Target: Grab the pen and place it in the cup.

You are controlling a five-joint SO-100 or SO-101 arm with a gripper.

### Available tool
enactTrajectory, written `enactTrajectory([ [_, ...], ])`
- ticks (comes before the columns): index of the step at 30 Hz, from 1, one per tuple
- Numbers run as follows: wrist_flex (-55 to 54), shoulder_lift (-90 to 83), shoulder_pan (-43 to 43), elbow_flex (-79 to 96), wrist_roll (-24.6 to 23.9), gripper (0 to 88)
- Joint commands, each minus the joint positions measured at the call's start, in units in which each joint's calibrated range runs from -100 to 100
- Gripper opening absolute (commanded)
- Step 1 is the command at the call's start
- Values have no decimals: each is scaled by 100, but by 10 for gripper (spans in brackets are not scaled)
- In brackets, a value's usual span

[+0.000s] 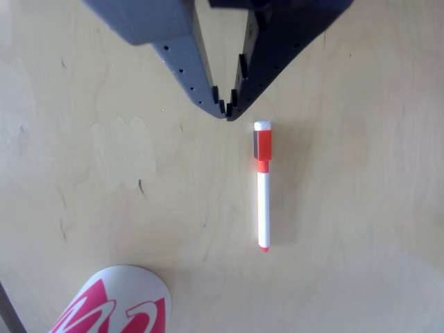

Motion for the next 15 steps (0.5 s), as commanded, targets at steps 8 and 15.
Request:
enactTrajectory([
  [8,30,-61,-4,-273,10,10],
  [15,30,-61,-21,-273,15,10],
])
